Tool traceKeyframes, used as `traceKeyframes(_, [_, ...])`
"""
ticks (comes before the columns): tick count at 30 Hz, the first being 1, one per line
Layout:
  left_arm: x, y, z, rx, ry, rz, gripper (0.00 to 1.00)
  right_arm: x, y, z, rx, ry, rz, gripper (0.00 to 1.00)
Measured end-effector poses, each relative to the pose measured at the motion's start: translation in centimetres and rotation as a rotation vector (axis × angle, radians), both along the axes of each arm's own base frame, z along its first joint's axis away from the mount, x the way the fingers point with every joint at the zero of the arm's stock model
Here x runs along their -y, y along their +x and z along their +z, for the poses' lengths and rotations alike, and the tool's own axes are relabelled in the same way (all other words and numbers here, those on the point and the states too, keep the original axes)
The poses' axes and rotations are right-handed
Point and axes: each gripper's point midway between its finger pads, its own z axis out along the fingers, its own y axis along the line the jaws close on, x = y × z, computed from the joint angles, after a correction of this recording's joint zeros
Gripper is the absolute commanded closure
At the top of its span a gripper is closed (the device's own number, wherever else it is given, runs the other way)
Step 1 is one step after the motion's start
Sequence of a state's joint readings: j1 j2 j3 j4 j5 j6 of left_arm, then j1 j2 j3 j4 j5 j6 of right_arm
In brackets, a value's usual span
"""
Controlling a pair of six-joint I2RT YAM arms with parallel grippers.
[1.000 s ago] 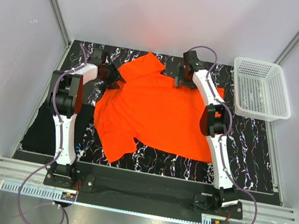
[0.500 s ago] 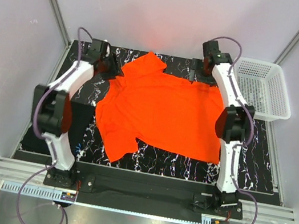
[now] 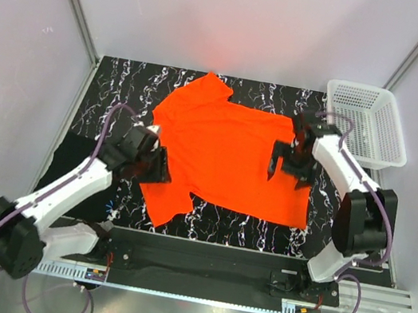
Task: Fold and stack the t-shirts
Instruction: Flatten the tshirt out
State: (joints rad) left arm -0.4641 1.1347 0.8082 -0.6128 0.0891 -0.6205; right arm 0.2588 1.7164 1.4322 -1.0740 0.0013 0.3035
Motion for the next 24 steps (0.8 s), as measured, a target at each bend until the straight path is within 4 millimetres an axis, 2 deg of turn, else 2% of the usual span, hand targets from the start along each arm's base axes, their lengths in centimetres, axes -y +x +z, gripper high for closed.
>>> traceKeyframes(2, [-0.6,-1.6,-0.2,-0.016,0.016,0.009,0.52,-0.4,-2.6,-1.5,-0.053,0.06,-0.026,0.0])
traceKeyframes(4, [-1.1,-2.5,0.6,0.01,0.032,0.014,0.51,-0.9,-4.9,-2.6,-0.088,0.122,-0.056,0.0])
traceKeyframes(8, [-1.4,-3.9,2.0,0.07,0.02,0.002,0.53,-1.7,-7.8,-3.3,-0.12,0.206,-0.12,0.0])
traceKeyframes(17, [-3.3,-7.2,-1.4,-0.078,0.044,0.124,0.59,-2.8,-7.0,-0.2,0.011,0.3,-0.168,0.0])
traceKeyframes(20, [-3.8,-8.6,-3.8,-0.149,0.041,0.187,0.6,-2.5,-6.9,0.1,0.025,0.289,-0.214,0.06])
traceKeyframes(21, [-4.0,-9.3,-4.9,-0.184,0.045,0.204,0.6,-2.2,-6.9,0.2,0.034,0.281,-0.234,0.1])
traceKeyframes(24, [-4.7,-11.6,-8.0,-0.29,0.059,0.241,0.6,-1.4,-7.0,0.7,0.074,0.263,-0.301,0.15])
